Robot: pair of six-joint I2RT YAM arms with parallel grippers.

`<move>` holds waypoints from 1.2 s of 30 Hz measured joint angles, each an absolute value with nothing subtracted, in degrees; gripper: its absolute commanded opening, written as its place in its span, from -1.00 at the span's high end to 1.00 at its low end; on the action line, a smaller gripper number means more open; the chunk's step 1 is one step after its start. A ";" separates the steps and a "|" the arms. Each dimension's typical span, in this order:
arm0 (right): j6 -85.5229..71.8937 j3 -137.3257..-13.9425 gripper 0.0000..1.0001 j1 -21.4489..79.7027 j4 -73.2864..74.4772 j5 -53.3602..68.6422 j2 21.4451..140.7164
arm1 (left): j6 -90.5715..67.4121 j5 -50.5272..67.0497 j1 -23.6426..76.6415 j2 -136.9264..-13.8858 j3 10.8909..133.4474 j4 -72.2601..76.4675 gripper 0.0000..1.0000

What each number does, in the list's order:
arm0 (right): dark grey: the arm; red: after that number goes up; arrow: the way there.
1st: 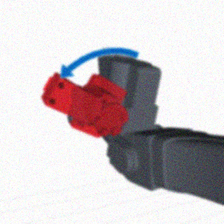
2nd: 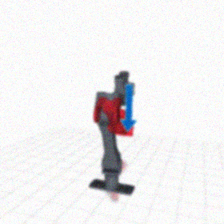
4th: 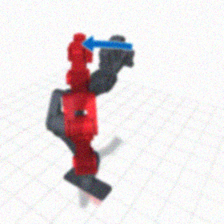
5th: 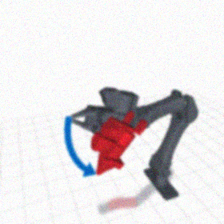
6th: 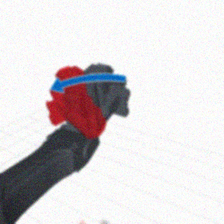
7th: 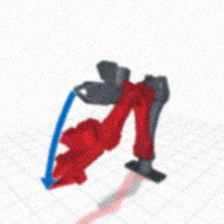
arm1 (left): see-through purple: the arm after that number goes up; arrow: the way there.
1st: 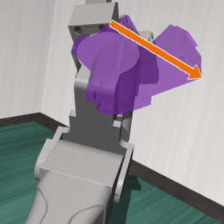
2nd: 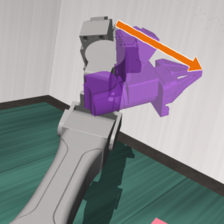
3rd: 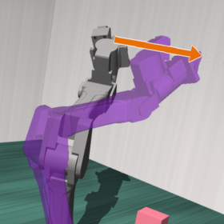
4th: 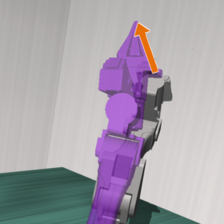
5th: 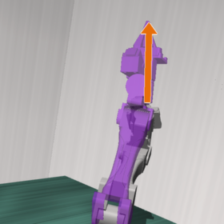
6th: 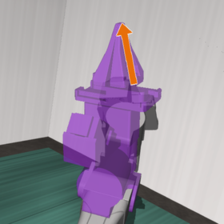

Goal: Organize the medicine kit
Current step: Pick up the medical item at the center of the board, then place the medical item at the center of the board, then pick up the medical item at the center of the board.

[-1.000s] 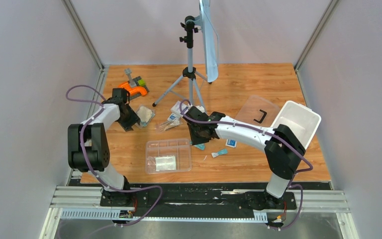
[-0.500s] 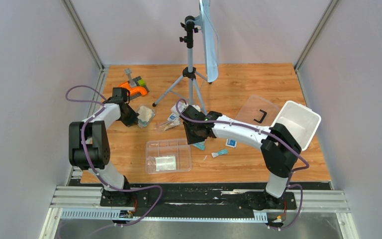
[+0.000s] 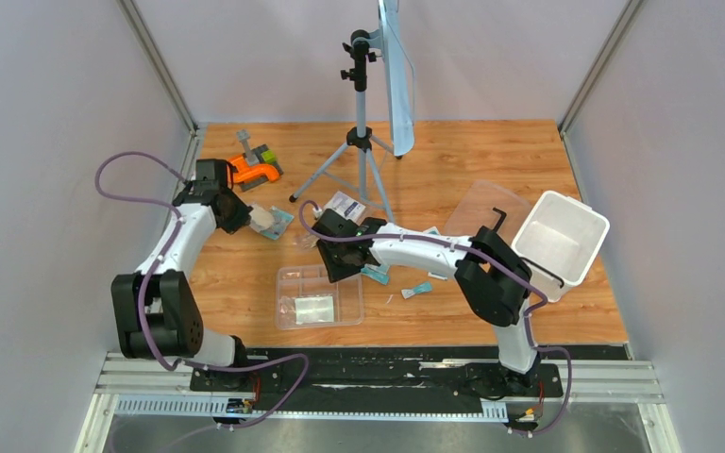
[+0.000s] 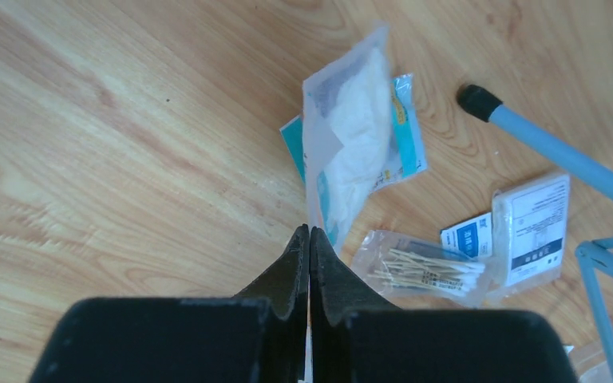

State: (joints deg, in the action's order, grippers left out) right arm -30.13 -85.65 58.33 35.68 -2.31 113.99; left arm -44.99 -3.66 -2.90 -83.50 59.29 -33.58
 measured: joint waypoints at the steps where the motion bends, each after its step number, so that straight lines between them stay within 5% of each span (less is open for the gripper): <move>1: -29.93 -85.86 0.57 58.33 35.68 -2.22 114.19 | -44.88 -4.03 -3.14 -82.30 59.46 -33.98 1.00; 10: -29.19 -86.94 0.49 58.50 35.57 -1.50 114.26 | -45.12 -8.27 -4.23 -74.65 58.37 -38.41 0.88; 14: -28.82 -87.33 0.23 58.87 35.44 -1.39 114.37 | -45.34 -9.47 -4.27 -71.64 56.21 -39.88 0.16; 16: -28.69 -87.35 0.07 59.02 35.42 -1.37 114.39 | -45.58 -9.52 -4.29 -71.55 55.51 -40.36 0.04; 30: -28.36 -86.63 -0.13 58.94 35.11 -4.54 113.73 | -44.62 -7.57 -4.32 -67.64 54.89 -42.61 -0.01; 36: -29.17 -80.16 -0.17 55.94 35.99 -9.21 104.86 | -42.41 -3.97 -4.32 -63.22 53.98 -42.94 -0.09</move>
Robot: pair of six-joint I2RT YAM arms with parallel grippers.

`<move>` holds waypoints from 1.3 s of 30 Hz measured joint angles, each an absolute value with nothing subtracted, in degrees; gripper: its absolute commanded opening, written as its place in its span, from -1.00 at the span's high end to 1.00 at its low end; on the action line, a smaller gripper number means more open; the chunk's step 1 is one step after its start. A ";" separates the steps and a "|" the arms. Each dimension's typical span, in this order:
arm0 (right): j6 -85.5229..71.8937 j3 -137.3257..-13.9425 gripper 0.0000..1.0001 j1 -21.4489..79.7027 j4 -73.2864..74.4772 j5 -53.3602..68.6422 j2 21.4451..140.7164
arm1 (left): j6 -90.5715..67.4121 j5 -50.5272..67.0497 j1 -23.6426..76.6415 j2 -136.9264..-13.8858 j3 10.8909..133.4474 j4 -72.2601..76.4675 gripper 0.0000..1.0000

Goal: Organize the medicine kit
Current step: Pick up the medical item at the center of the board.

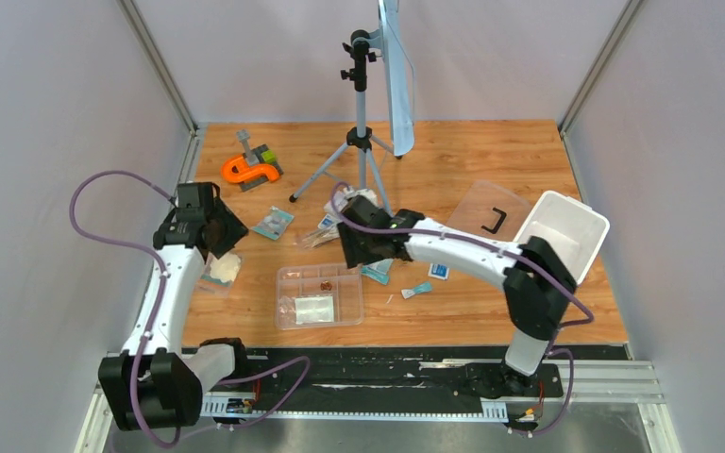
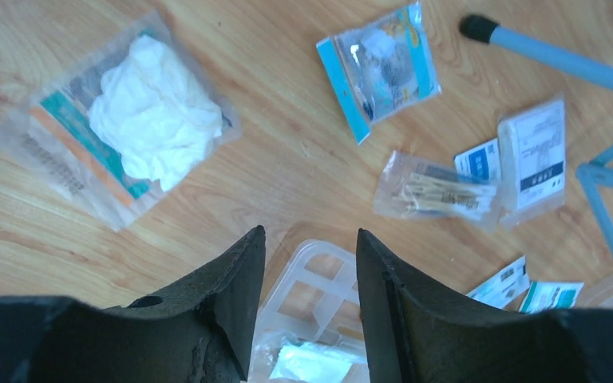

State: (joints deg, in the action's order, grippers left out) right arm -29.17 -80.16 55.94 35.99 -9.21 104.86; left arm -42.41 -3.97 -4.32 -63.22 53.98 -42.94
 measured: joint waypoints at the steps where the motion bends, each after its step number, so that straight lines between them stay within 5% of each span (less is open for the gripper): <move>1: -29.58 -78.32 -0.17 54.63 36.03 -9.98 102.13 | -42.02 -3.25 -4.32 -62.28 53.12 -42.89 -0.12; 7: -33.82 -65.54 -0.16 43.38 35.92 -12.38 88.05 | -40.95 1.61 -3.88 -58.06 45.21 -44.05 -0.29; 14: -37.32 -55.33 -0.16 35.40 37.65 -12.93 86.70 | -40.23 0.75 2.48 -59.09 47.57 -44.91 -0.28; 27: -41.52 -55.92 -0.26 32.49 38.83 -13.65 94.98 | -40.51 -1.93 6.02 -59.79 51.40 -40.84 -0.25; 39: -40.91 -55.99 -0.05 29.76 37.19 -13.21 95.44 | -40.58 -3.07 6.04 -59.70 51.40 -40.86 -0.25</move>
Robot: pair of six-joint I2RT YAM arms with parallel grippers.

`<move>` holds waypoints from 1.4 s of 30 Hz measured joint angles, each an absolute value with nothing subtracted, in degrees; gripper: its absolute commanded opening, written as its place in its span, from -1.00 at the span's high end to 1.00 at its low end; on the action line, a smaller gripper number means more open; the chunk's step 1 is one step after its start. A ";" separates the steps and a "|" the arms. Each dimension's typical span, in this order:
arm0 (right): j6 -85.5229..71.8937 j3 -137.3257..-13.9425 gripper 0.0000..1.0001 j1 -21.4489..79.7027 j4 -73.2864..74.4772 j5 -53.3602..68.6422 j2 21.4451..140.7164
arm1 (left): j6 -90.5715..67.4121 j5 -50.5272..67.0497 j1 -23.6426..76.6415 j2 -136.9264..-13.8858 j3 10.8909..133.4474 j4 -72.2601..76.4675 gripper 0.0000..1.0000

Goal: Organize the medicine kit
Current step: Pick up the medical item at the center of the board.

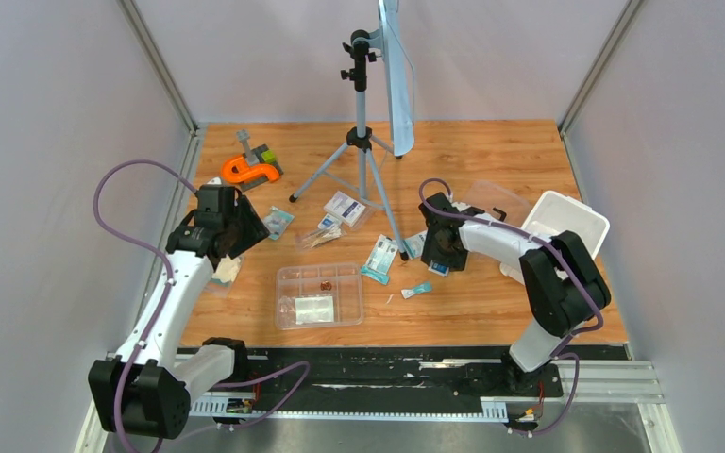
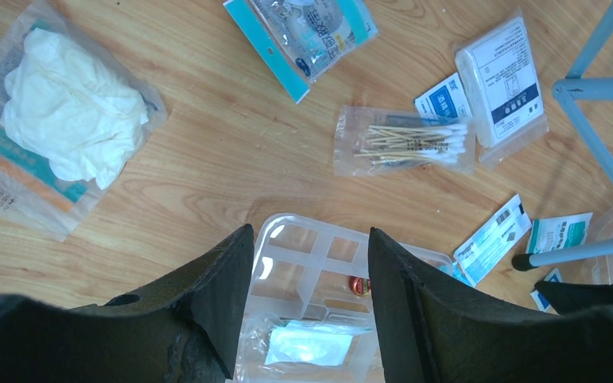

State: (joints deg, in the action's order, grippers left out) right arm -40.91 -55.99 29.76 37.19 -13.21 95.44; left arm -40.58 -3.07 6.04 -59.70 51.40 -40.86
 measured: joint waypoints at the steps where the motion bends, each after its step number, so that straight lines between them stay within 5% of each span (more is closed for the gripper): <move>1: -40.82 -55.99 -0.03 29.76 37.17 -13.21 95.44 | -40.60 -3.07 6.04 -59.70 51.40 -40.86 -0.25; 28: -40.05 -55.05 0.46 29.91 36.64 -10.92 92.68 | -40.56 -3.09 6.04 -60.66 51.40 -40.88 -0.24; 42: -40.69 -64.90 0.48 46.68 39.99 -9.78 90.13 | -40.58 -5.19 6.04 -60.10 51.40 -41.87 -0.24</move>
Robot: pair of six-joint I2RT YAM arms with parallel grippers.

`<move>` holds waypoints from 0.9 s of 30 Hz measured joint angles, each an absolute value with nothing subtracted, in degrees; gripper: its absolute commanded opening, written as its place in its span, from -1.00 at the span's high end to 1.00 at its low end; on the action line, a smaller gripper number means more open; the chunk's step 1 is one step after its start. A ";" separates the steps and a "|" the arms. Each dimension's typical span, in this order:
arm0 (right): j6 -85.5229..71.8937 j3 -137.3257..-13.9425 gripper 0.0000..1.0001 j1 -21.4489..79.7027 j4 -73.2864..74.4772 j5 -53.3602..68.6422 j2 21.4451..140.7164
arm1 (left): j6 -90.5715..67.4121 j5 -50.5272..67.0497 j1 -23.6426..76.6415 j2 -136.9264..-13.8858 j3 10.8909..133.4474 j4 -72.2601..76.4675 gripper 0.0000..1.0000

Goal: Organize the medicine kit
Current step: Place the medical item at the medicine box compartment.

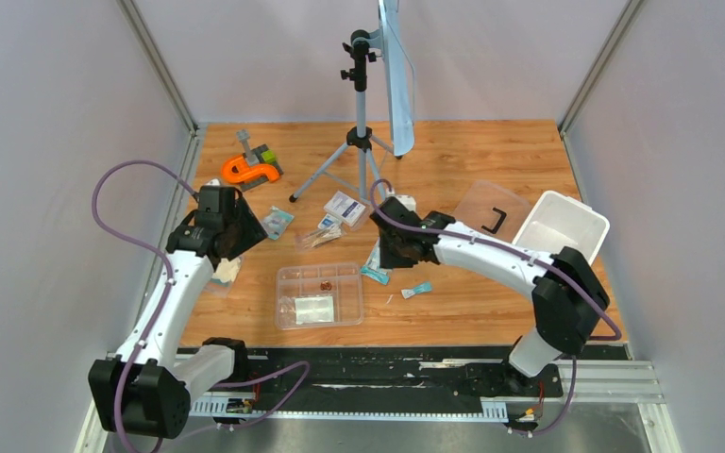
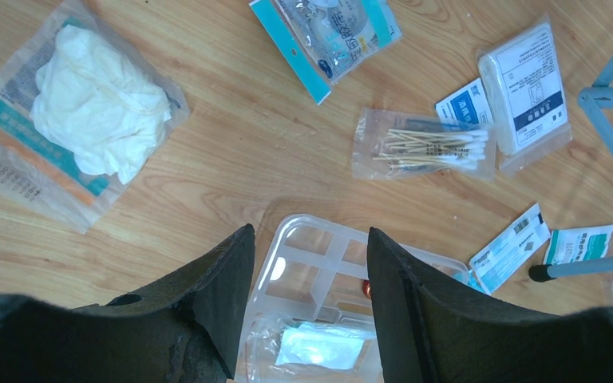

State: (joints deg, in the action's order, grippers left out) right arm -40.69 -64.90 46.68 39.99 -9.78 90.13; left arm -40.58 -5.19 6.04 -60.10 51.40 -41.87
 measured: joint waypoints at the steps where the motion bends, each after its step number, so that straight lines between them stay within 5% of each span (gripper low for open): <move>1: -40.66 -66.65 0.48 48.38 39.86 -9.69 91.33 | -40.56 -5.39 6.04 -59.88 51.40 -42.09 -0.24; 27: -38.61 -77.82 0.46 58.65 39.94 -6.57 105.19 | -40.38 -7.49 6.04 -56.73 51.40 -44.23 -0.25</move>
State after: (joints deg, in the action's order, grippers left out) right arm -38.61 -77.82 58.65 39.94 -6.57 105.19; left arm -40.38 -7.49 6.04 -56.73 51.40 -44.23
